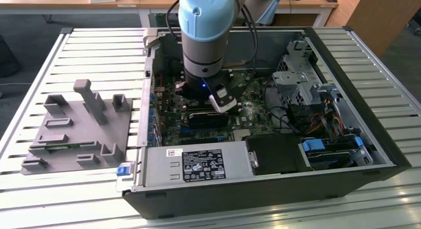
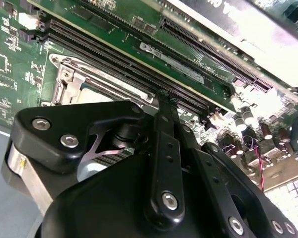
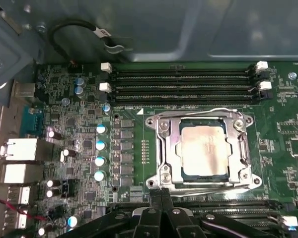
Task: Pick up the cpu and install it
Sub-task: 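Install the second cpu locking lever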
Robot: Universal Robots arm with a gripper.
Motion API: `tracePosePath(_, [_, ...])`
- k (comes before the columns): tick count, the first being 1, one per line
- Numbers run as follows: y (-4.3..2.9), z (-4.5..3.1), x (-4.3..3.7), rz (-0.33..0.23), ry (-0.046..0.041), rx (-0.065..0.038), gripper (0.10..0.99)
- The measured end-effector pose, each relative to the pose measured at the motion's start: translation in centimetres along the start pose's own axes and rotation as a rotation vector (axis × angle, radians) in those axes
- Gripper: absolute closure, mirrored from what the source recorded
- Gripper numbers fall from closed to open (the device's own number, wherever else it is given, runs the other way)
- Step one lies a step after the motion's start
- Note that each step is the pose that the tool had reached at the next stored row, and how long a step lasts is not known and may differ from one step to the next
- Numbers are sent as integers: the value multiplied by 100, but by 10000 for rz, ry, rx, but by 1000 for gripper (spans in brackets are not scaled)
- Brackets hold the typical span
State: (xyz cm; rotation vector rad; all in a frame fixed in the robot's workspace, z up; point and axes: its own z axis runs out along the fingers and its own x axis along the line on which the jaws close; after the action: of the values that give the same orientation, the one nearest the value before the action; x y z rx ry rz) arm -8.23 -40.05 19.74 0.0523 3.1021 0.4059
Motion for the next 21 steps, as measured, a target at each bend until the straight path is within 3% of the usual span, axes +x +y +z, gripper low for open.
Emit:
tracePosePath(5, [24, 32, 14, 3, 4, -155, 980])
tracePosePath(17, [71, 93, 69, 5, 8, -280, 980])
tracePosePath(21, [83, 44, 71, 5, 9, -287, 980])
